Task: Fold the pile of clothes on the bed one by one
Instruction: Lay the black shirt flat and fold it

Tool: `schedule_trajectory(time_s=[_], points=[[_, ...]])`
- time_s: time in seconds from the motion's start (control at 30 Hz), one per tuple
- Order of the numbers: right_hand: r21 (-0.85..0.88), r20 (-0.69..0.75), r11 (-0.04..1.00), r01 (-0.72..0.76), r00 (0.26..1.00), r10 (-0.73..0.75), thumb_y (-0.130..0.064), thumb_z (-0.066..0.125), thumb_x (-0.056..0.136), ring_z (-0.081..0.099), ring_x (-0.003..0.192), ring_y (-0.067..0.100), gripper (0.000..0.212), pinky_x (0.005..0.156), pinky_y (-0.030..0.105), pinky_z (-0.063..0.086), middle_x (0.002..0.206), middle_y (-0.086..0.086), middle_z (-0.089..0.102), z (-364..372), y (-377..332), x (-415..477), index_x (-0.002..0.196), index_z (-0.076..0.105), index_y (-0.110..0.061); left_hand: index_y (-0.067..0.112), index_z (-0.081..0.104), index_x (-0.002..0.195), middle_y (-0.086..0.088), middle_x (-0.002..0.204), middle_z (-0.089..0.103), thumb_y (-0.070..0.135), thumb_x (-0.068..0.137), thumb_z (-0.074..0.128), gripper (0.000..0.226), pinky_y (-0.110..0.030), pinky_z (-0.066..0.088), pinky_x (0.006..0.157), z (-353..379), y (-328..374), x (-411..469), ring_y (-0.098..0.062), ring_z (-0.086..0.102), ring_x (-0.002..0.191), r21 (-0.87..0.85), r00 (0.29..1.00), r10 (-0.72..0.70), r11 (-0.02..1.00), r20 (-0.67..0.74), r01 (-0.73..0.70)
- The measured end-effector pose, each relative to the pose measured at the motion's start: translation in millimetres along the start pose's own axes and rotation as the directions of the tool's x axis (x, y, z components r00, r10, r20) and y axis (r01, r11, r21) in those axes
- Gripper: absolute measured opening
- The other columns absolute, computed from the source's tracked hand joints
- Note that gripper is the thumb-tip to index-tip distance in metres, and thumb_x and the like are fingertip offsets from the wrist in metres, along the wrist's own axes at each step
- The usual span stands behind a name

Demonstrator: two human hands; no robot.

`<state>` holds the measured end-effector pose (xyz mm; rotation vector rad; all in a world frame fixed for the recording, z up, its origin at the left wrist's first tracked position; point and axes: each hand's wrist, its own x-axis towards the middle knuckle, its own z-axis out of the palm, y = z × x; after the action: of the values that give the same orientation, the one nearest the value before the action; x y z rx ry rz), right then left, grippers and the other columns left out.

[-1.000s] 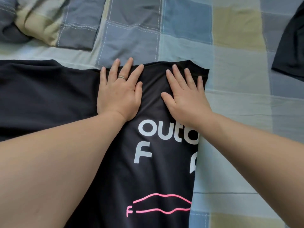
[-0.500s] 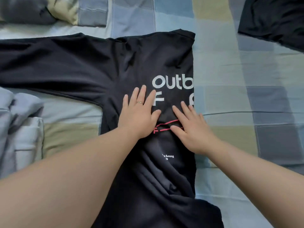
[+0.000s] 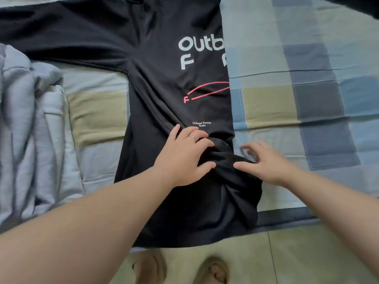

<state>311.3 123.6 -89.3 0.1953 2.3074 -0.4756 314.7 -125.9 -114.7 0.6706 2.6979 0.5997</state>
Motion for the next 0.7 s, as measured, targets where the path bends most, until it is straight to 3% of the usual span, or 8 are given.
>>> schedule_trajectory(time_s=[0.17, 0.33, 0.4, 0.5, 0.57, 0.63, 0.67, 0.7], points=[[0.139, -0.008, 0.990, 0.000, 1.000, 0.001, -0.030, 0.083, 0.079, 0.066, 0.084, 0.024, 0.026, 0.078, 0.037, 0.050, 0.084, 0.001, 0.068, 13.5, 34.7, -19.2, 0.088, 0.065, -0.014, 0.035, 0.048, 0.136, 0.009, 0.131, 0.053, 0.048, 0.087, 0.065, 0.054, -0.044, 0.024, 0.112, 12.6, 35.5, -1.6, -0.023, 0.039, 0.130, 0.154, 0.999, 0.037, 0.987, 0.024, -0.041], [0.436, -0.167, 0.890, 0.135, 0.984, -0.067, -0.010, 0.074, 0.084, 0.045, 0.059, 0.014, 0.040, 0.056, 0.026, 0.038, 0.058, -0.012, 0.046, 19.4, 27.6, -48.1, 0.068, 0.038, -0.018, 0.029, 0.056, 0.110, 0.006, 0.122, 0.052, 0.027, 0.090, 0.061, 0.021, -0.040, 0.030, 0.100, 12.7, 52.2, -19.3, -0.025, 0.041, 0.119, 0.162, 0.995, -0.052, 0.985, -0.089, 0.066], [0.315, -0.220, 0.912, 0.263, 0.955, -0.200, -0.007, 0.067, 0.082, 0.046, 0.063, 0.021, 0.038, 0.060, 0.035, 0.038, 0.063, -0.007, 0.050, 23.8, 15.0, -68.9, 0.067, 0.034, -0.019, 0.028, 0.053, 0.094, 0.007, 0.123, 0.052, 0.017, 0.087, 0.062, 0.016, -0.037, 0.029, 0.097, 9.4, 53.5, -39.2, -0.025, 0.041, 0.120, 0.076, 0.980, -0.124, 0.988, -0.153, 0.137], [0.048, -0.265, 0.856, 0.515, 0.833, -0.486, -0.001, 0.065, 0.076, 0.056, 0.093, 0.033, 0.035, 0.079, 0.043, 0.043, 0.098, 0.002, 0.061, 36.6, -12.3, -106.5, 0.070, 0.034, -0.016, 0.023, 0.054, 0.084, 0.008, 0.123, 0.050, 0.001, 0.080, 0.057, 0.023, -0.032, 0.030, 0.086, 5.5, 54.6, -73.5, -0.024, 0.042, 0.111, -0.176, 0.890, -0.393, 0.916, -0.229, 0.359], [-0.082, -0.219, 0.781, 0.619, 0.753, -0.620, -0.003, 0.068, 0.073, 0.055, 0.096, 0.032, 0.037, 0.078, 0.039, 0.038, 0.111, 0.002, 0.061, 51.4, -32.5, -125.2, 0.072, 0.034, -0.018, 0.019, 0.054, 0.080, 0.007, 0.112, 0.053, -0.003, 0.079, 0.048, 0.023, -0.032, 0.041, 0.081, 1.3, 58.2, -90.7, -0.022, 0.048, 0.101, -0.544, 0.725, -0.684, 0.640, -0.083, 0.542], [-0.195, -0.160, 0.711, 0.676, 0.693, -0.703, -0.008, 0.070, 0.071, 0.056, 0.093, 0.032, 0.037, 0.080, 0.036, 0.031, 0.110, 0.003, 0.062, 69.2, -49.9, -136.5, 0.074, 0.035, -0.020, 0.016, 0.057, 0.080, -0.004, 0.094, 0.063, 0.001, 0.082, 0.043, 0.020, -0.043, 0.057, 0.081, -10.7, 61.0, -98.8, -0.029, 0.062, 0.090, -0.880, 0.516, -0.811, 0.002, 0.276, 0.474], [-0.230, -0.133, 0.681, 0.695, 0.671, -0.729, -0.010, 0.070, 0.072, 0.055, 0.094, 0.032, 0.036, 0.081, 0.037, 0.032, 0.110, 0.003, 0.062, 78.4, -56.5, -139.8, 0.075, 0.035, -0.021, 0.012, 0.058, 0.083, -0.010, 0.090, 0.066, 0.005, 0.085, 0.043, 0.017, -0.047, 0.059, 0.084, -14.2, 59.5, -102.3, -0.032, 0.067, 0.088, -0.882, 0.483, -0.748, -0.305, 0.455, 0.359], [-0.246, -0.105, 0.663, 0.707, 0.660, -0.744, -0.012, 0.069, 0.075, 0.054, 0.097, 0.030, 0.034, 0.084, 0.038, 0.033, 0.112, 0.003, 0.061, 87.0, -63.0, -141.9, 0.076, 0.036, -0.021, 0.009, 0.058, 0.088, -0.013, 0.090, 0.069, 0.011, 0.089, 0.045, 0.013, -0.048, 0.059, 0.085, -16.8, 55.4, -106.6, -0.034, 0.069, 0.088, -0.830, 0.497, -0.668, -0.485, 0.554, 0.275]])
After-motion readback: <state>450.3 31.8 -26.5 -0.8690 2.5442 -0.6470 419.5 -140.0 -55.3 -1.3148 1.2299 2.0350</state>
